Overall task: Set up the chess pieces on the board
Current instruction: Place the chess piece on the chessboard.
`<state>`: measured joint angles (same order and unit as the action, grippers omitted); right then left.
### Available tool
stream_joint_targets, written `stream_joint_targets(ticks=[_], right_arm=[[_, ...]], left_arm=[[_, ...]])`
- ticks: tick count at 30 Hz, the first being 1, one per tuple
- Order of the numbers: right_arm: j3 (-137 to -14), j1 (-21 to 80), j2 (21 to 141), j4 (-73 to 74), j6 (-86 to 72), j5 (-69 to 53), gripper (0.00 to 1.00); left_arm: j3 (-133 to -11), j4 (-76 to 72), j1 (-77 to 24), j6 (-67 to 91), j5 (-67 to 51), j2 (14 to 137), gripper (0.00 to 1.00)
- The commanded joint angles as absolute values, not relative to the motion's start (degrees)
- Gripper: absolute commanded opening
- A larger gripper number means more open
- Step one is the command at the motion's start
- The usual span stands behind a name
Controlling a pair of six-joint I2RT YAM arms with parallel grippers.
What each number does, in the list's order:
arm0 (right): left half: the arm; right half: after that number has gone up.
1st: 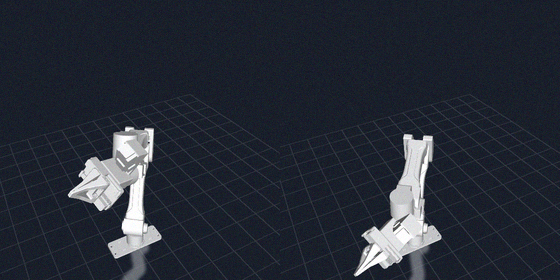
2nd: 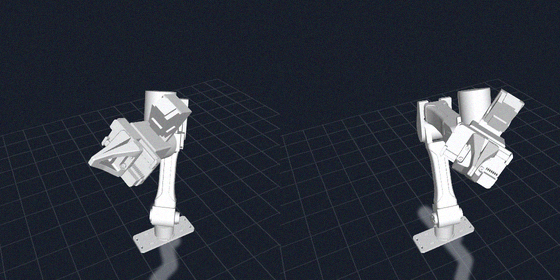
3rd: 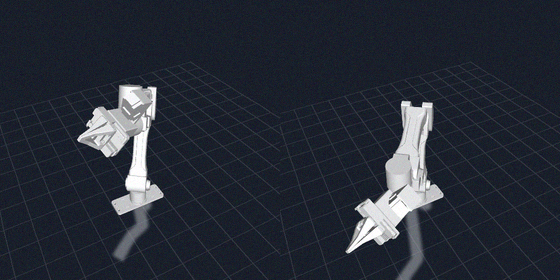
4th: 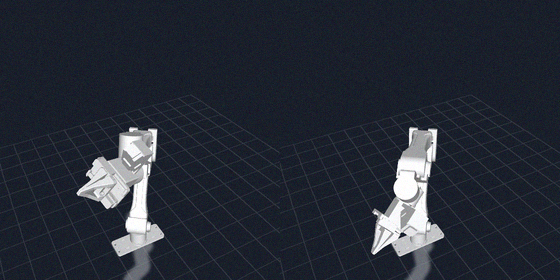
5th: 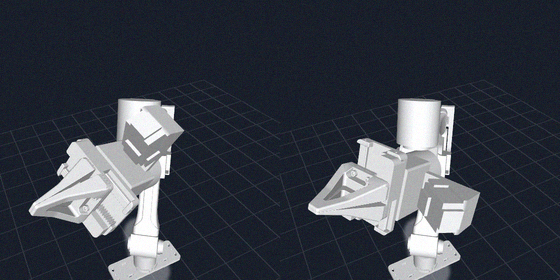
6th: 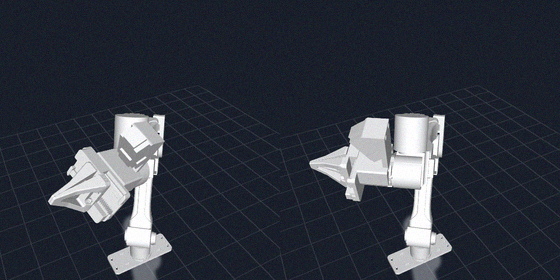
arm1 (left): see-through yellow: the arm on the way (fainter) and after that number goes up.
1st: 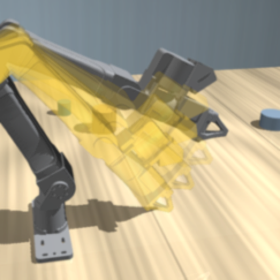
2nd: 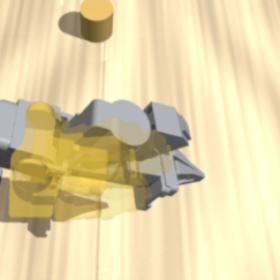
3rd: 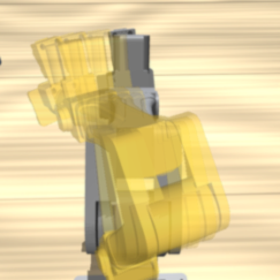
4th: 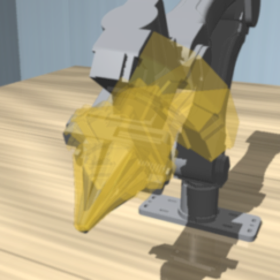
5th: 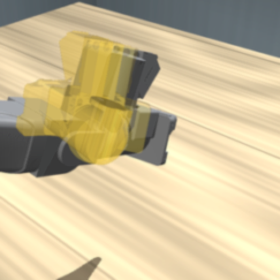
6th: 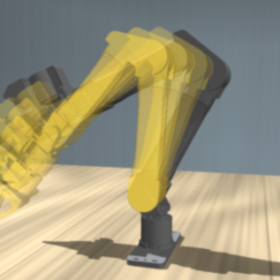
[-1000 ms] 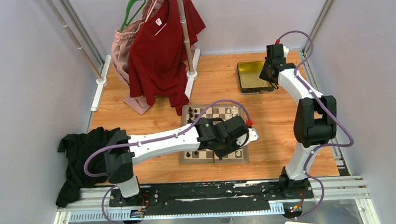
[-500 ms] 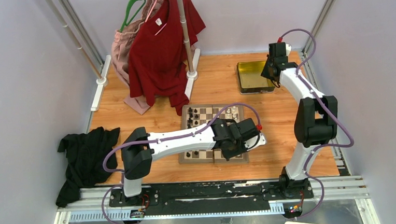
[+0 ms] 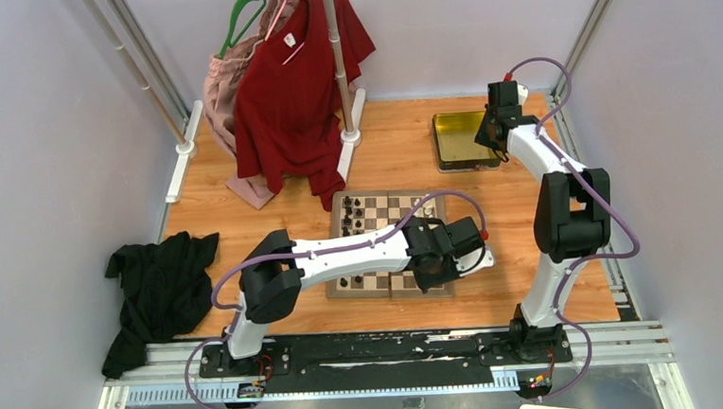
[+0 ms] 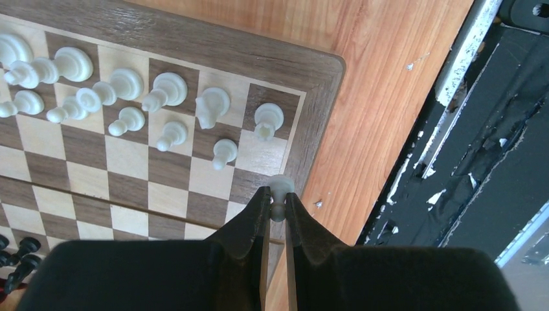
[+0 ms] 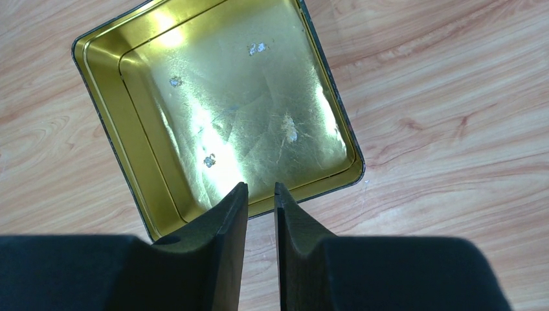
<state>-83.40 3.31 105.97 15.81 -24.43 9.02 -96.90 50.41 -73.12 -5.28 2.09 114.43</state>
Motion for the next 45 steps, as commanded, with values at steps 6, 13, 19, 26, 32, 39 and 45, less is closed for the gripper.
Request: stream_joint_targets(ticks=[6,13,19,26,32,39,45], right_arm=[[-83.6,2.5,106.6,14.1,-24.2,9.1,0.25],[-83.4,2.4,107.1,13.6,-24.1,8.4,0.25],[-83.7,2.3,107.7,13.5,-24.1,8.0,0.25],[-84.0,2.4,108.3,13.4,-24.1,7.9,0.25],[-84.2,2.4,108.7,13.4,-24.1,7.6,0.25],[-84.2,2.3,108.8,13.4,-24.0,7.8,0.25],[-84.2,2.4,108.8,13.4,-24.1,7.7,0.25]], left_arm=[[-98.8,51.2,-73.5,-6.2,2.2,117.8,0.0],[-99.4,51.2,-72.3,-6.1,2.2,119.2,0.0],[-99.1,50.9,-71.6,-5.9,2.2,119.7,0.0],[-99.2,50.7,-70.7,-5.5,2.4,119.9,0.0],[-99.1,50.8,-70.7,-5.2,2.5,120.0,0.02],[-99.2,50.8,-70.6,-4.9,1.7,120.2,0.1],[-99.0,50.8,-70.6,-4.8,1.2,119.9,0.19]])
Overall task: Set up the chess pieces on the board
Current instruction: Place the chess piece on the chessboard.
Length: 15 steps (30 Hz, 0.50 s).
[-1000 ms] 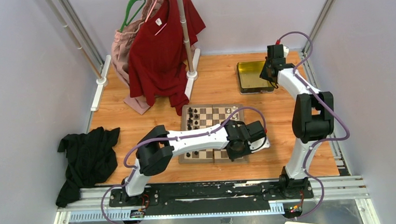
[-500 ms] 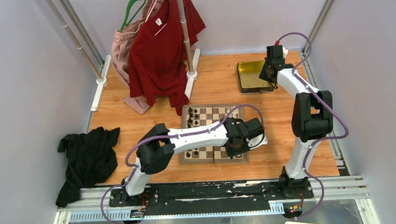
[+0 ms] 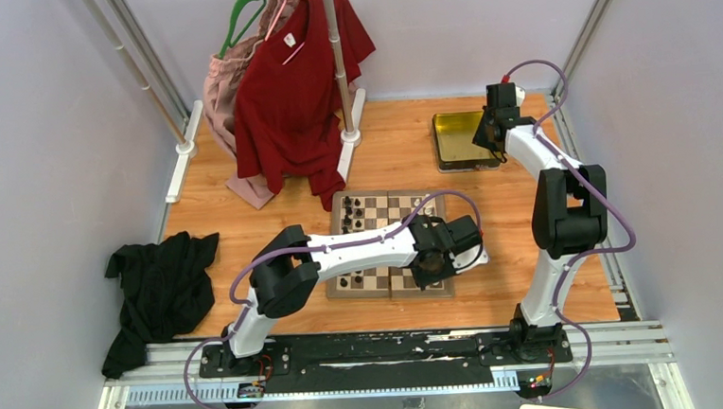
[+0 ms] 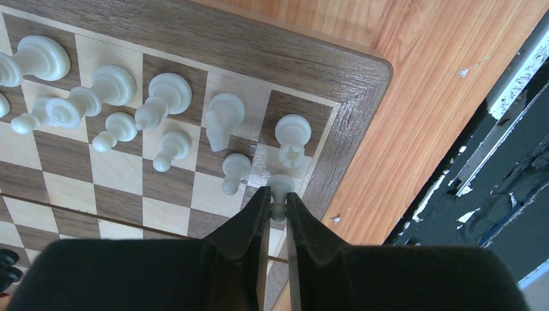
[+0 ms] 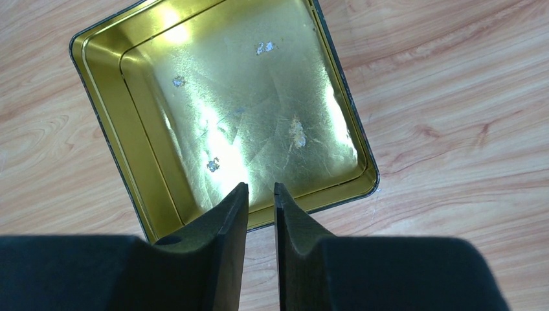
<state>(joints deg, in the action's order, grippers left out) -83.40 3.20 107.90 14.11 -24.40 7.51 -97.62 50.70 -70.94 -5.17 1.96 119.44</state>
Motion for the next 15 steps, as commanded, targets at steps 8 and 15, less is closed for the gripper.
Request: stream_joint_targets(ticks=[8,15], right_arm=[[-83.9,2.3,108.6,13.4,-24.2,7.6,0.25],[-83.5,2.4,108.4,13.4,-24.3,7.6,0.25]], left_arm=[[-99.2,50.8,-70.6,-4.7,0.6,119.8,0.24],[-99.1,50.8,-70.7,-4.6,0.4,119.7,0.27]])
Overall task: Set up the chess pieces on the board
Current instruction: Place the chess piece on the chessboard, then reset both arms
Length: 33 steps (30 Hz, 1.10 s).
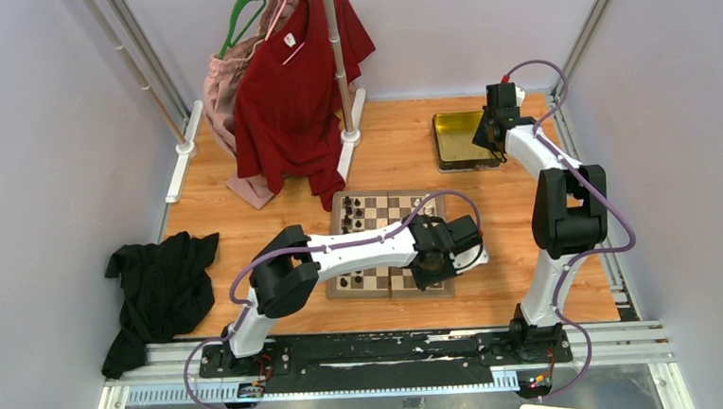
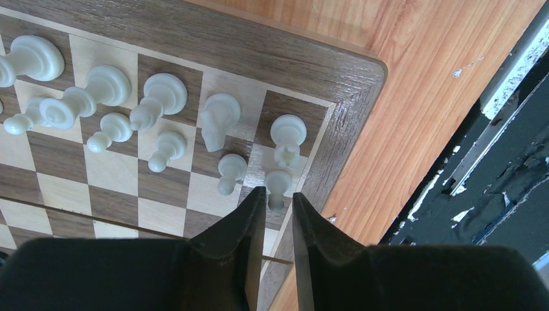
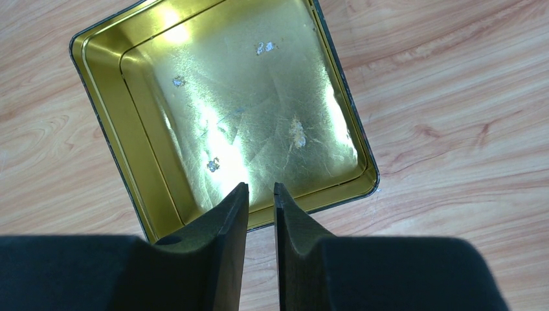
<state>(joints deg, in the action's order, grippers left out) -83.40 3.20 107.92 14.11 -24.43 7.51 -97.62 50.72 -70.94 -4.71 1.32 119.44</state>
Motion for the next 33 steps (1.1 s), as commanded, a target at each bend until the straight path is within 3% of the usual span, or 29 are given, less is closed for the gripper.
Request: stream_joint_targets(ticks=[1,10,17,19,22,26,33], right_arm=[[-83.5,2.4,108.4,13.4,-24.3,7.6,0.25],[-85.2,2.5,107.3,14.5,-23.6,7.2,0.25],[-88.4,3.4,106.0,18.5,-20.6,7.4,0.25],[-90.4,3.6,106.4,20.3,-18.6,6.0,0.26],[-92.4,3.8,106.7,21.1,-15.7,2.7,0.28],[-93.5,5.2,106.5,21.9,-13.9,7.2,0.3],[-90.6,5.9,104.7,20.7,-14.4,13.9,0.36]], left_arm=[[-99.1,50.8,-70.7,-4.6,0.5,119.6,0.27],[-102.9,55.4,-70.7,-3.0,1.2,115.4,0.28],[-103.0,57.9,-70.6,2.0,6.3,103.8,0.34],[-102.3,57.8,-70.4,4.0,11.3,99.4,0.43],[-101.5,56.8,-68.7,6.3,22.3,93.0,0.67],[-94.3,48.1,-61.7,8.4,34.4,81.3,0.96],[-68.2,22.4,-44.6,7.9,51.1,63.9,1.0]])
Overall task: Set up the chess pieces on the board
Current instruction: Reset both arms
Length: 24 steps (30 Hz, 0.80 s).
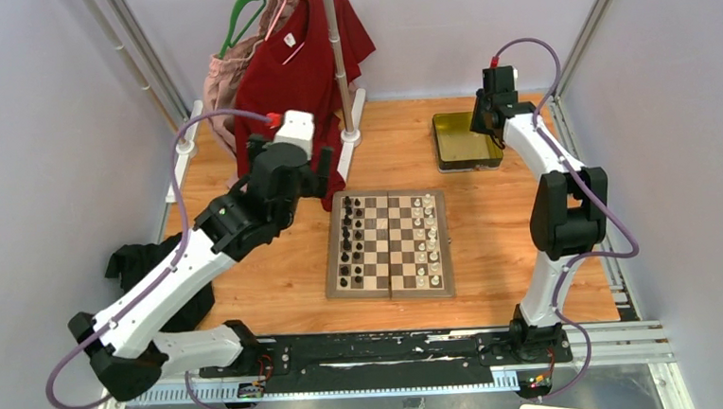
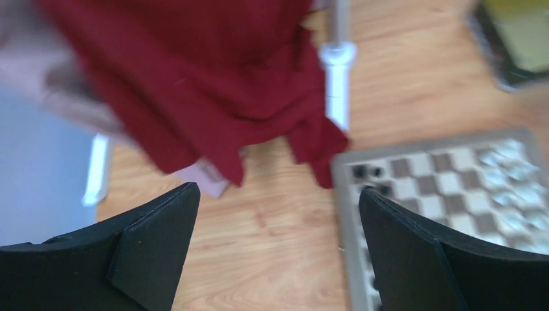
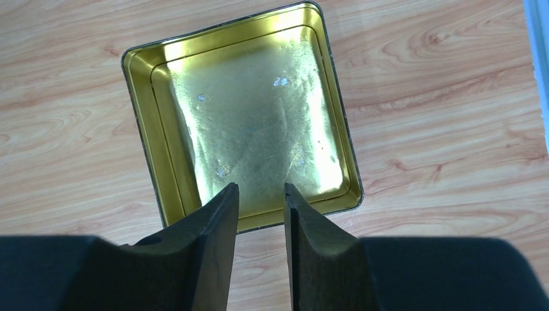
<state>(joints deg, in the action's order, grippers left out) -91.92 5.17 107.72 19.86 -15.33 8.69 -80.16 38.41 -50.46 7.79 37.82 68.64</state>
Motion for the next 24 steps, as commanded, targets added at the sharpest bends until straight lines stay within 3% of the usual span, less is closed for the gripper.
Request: stream_joint_targets(ticks=[1,5,13,21,24], right_arm=[[-90.2,5.9,104.6,20.6,-14.5,14.4,0.37],[-87.7,5.9,103.8,19.8,-14.4,15.7,0.37],[-81.2,5.9,100.5,14.5,-13.0,16.7,0.38],[-76.4,6.7,96.9,9.8,-10.4,17.3,0.35],[-76.2,7.6,96.1,8.9,-9.1,19.6,0.39]], left_arm=[[-64.1,17.6,-42.3,7.3,52.6,62.1,1.0],[-52.9,5.5,-34.5,7.1,51.6,60.7,1.0],[-49.3,0.6,-22.6,13.7,47.4,68.3,1.0],[-47.6,-5.8,-20.5,11.5,45.3,71.2,1.0],[-47.3,-6.2,-20.3,11.3,45.5,71.2,1.0]])
